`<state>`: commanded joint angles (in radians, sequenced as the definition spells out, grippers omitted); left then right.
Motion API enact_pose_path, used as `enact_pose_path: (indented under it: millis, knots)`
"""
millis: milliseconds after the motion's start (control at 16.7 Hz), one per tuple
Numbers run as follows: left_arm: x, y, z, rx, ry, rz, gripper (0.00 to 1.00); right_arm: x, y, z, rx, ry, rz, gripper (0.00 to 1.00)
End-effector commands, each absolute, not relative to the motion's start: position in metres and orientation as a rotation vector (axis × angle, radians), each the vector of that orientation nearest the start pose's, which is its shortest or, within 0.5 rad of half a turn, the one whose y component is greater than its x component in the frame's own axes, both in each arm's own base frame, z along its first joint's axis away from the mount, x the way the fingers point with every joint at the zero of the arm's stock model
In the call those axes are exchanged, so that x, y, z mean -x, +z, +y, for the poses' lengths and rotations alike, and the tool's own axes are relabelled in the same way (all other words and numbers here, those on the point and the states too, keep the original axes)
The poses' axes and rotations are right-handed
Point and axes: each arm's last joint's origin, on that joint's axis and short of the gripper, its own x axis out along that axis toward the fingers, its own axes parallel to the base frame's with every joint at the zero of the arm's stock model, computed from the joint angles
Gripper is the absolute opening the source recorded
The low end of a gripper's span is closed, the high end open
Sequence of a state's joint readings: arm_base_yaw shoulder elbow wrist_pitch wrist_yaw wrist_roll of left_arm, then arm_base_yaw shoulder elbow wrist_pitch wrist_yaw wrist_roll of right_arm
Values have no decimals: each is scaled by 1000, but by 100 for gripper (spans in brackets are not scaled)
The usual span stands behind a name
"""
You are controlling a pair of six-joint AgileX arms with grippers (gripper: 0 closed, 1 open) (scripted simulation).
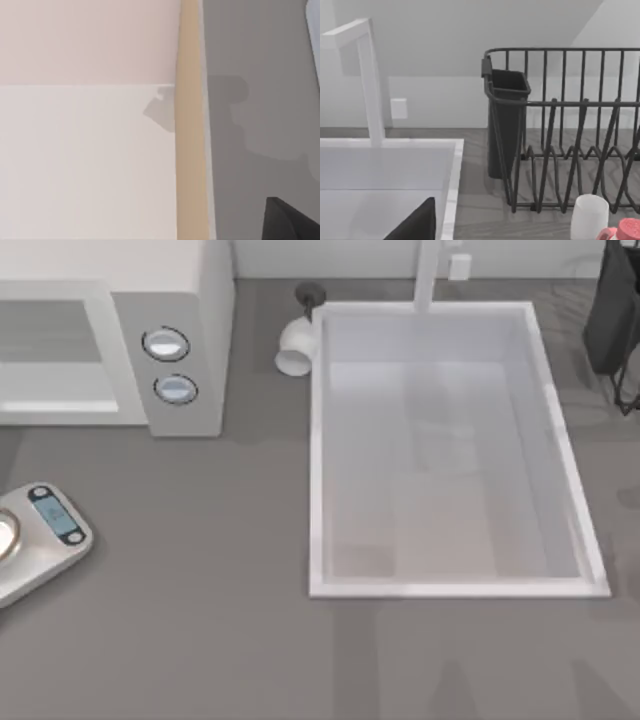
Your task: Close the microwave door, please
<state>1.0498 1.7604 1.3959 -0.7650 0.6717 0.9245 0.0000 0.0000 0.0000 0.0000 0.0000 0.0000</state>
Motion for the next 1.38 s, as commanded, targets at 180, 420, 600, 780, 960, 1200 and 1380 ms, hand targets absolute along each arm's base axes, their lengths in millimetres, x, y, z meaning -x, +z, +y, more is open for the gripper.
enact_pose_path:
  millis: [180,420,600,780,960,1200,1380]
  knots:
    - [-195,244,310,-8,-19,785,0,-106,160,-1,0,0,0,100]
    - [-197,239,310,-9,-21,788,0,-106,160,-1,0,0,0,100]
    - [-198,210,312,-7,-21,788,0,-106,160,-1,0,0,0,100]
    - [-198,173,314,-23,-13,777,0,-106,160,-1,0,0,0,100]
    - [-196,147,311,-10,-18,784,0,-106,160,-1,0,0,0,100]
    - [-197,146,309,-10,-22,784,0,-106,160,-1,0,0,0,100]
    - [-199,149,298,-18,-20,781,0,-106,160,-1,0,0,0,100]
